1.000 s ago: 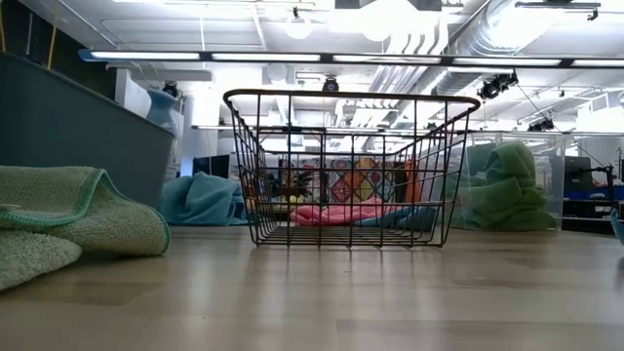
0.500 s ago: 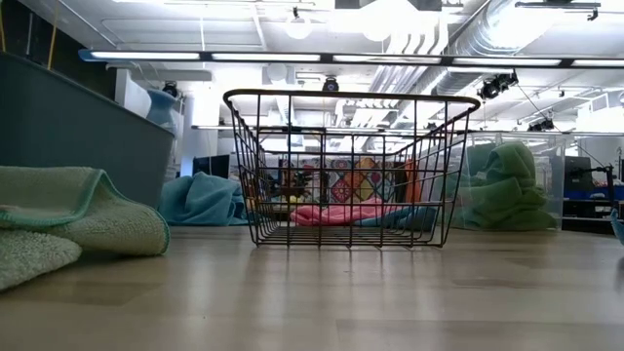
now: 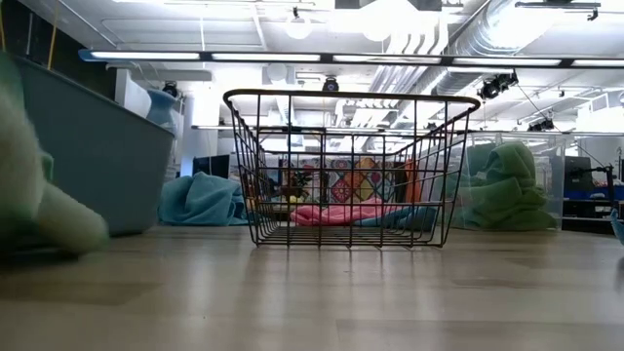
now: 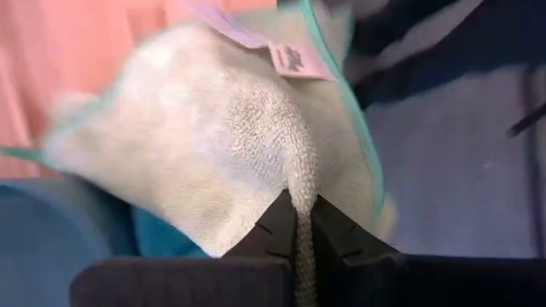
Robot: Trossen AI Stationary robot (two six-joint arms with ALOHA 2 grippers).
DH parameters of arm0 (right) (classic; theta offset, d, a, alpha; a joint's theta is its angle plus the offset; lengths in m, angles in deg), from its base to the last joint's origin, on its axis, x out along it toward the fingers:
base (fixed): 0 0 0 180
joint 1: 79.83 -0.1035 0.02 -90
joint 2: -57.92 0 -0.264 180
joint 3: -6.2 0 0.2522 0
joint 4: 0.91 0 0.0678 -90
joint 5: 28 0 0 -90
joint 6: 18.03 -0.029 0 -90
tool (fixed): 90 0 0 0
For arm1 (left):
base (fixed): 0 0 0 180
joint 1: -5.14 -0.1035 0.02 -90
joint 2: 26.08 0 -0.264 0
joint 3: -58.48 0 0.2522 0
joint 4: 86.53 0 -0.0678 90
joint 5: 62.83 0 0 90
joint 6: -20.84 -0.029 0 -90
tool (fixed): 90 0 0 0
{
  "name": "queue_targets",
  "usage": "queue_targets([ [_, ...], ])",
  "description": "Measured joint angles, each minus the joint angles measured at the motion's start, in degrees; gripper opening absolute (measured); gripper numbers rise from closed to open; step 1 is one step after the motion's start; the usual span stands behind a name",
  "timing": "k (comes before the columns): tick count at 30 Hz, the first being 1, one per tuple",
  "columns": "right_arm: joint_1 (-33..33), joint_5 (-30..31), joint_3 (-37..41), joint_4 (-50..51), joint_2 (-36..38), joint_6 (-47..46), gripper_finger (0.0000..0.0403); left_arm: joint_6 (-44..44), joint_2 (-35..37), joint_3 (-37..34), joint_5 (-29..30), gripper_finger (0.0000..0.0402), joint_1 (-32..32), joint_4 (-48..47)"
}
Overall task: Sort microfiber towel by color & place in baskets
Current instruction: Put the light green towel into the transparent bin
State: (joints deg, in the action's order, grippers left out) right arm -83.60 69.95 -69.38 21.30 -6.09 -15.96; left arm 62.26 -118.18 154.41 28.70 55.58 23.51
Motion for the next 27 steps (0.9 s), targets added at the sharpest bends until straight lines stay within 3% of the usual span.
queue_targets([
  [6, 0.00, 0.02, 0.00, 0.00, 0.00, 0.55, 0.0000, -1.01, 11.69, 0.47, 1.81, 0.0000, -7.21, -0.33],
  [11, 0.01, 0.02, 0.02, -0.02, 0.00, 0.79, 0.0000, -7.87, 17.41, 3.06, 6.39, 0.0000, -13.97, -0.07],
  [21, 0.02, 0.02, 0.02, -0.07, 0.00, 0.52, 0.0000, -26.25, 19.79, 10.96, 10.75, 0.0000, -25.87, 0.55],
  [27, 0.02, 0.04, 0.07, -3.47, 0.00, -0.57, 0.0000, -38.45, 20.84, 11.65, 15.10, 0.0000, -33.49, 7.38],
])
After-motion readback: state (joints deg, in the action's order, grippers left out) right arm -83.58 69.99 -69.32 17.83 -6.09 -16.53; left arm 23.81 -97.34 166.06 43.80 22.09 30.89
